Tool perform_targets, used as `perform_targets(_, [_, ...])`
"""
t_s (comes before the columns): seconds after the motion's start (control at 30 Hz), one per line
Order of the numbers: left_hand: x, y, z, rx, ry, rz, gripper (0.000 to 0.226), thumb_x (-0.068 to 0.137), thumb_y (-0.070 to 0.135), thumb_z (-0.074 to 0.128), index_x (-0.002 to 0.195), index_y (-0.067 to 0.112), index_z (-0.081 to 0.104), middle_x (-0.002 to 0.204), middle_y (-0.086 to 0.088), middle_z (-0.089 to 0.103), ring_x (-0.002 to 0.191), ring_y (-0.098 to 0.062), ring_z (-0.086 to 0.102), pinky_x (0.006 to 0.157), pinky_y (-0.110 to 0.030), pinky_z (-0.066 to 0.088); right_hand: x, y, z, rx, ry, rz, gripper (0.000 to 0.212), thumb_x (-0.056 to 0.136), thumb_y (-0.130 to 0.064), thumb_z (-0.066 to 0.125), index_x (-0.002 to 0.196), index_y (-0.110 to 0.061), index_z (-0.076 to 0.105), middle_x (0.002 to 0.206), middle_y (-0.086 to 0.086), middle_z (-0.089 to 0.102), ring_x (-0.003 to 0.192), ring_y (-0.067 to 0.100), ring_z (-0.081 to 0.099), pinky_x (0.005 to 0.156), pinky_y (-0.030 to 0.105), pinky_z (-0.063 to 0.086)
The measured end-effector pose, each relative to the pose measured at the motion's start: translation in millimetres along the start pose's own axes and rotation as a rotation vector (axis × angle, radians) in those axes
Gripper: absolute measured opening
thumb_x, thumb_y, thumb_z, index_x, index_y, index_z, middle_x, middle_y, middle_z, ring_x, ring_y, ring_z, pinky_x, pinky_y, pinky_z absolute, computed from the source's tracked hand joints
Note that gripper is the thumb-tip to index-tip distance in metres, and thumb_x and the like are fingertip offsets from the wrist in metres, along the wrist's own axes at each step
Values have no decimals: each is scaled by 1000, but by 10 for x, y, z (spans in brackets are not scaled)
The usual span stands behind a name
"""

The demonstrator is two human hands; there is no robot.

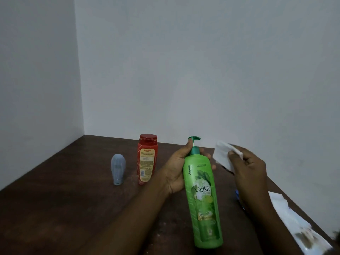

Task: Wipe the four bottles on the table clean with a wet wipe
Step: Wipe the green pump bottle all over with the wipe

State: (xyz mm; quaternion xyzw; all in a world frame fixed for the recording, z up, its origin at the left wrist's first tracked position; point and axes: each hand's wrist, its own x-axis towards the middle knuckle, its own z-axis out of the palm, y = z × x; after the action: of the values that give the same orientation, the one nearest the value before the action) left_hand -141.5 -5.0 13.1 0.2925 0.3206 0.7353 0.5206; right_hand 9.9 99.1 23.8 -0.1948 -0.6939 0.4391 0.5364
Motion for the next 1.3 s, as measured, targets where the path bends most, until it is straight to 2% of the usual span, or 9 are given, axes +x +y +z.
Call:
perform_targets(0.07, [3,-2,5,-33,0,0,46,100,52,55,89,8,65,101,-15,67,95,-39,68,83,-44,61,-158,-36,-17,-105,-26,-44,17,100,-15,60,100,-6,75,87,12,75,83,30,70,74,37,55])
perform_targets(0.2, [-2,-20,27,-8,-31,-26,50,102,56,52,95,8,66,98,-16,68,88,-31,72,81,-39,60,-455,-239,17,-254,-102,-119,20,100,-11,59,97,-22,76,60,-15,61,53,1,51,49,12,36])
perform_targets(0.37, [-9,-9,93,-11,-110,-14,48,94,50,67,105,3,68,104,-15,66,95,-27,67,94,-40,55,-584,-278,207,-375,-137,-204,46,93,-27,47,136,-31,65,122,-12,72,107,5,68,93,23,52])
perform_targets(0.57, [51,-39,65,-142,-132,43,66,73,42,92,116,2,62,106,-12,66,98,-24,65,99,-41,51,-717,-209,350,-548,-172,-525,55,90,-22,42,140,-8,60,146,2,55,138,15,50,115,26,36])
perform_targets(0.8, [67,-64,88,-176,-117,70,69,55,43,100,104,4,70,111,-10,73,104,-26,72,92,-50,61,-912,12,210,-797,-268,-867,53,107,-28,23,134,-2,61,142,15,56,133,31,54,96,46,57])
perform_targets(0.93, [62,-68,88,-165,-168,71,69,61,45,97,107,2,70,110,-12,70,103,-26,68,99,-48,54,-831,-143,111,-669,-158,-587,52,90,-18,43,135,-3,64,139,13,63,123,23,63,104,19,43])
perform_targets(1.07, [59,-83,79,-113,-182,39,77,69,50,92,123,1,67,121,-17,65,114,-31,63,109,-47,48,-668,-315,191,-547,-131,-426,54,90,-15,47,143,-13,58,144,5,61,132,15,56,107,27,41])
perform_targets(1.17, [34,-73,103,-122,-186,31,78,66,47,94,123,0,68,121,-18,65,110,-30,66,103,-45,54,-695,-298,305,-623,-133,-548,57,90,-19,42,143,-6,56,148,10,56,139,20,50,115,24,35])
perform_targets(1.3, [36,-55,96,-99,-123,51,77,59,51,97,114,3,72,124,-9,70,119,-23,68,111,-49,48,-905,-92,318,-818,-257,-832,50,93,-13,43,138,-1,59,148,17,53,141,34,45,109,47,47])
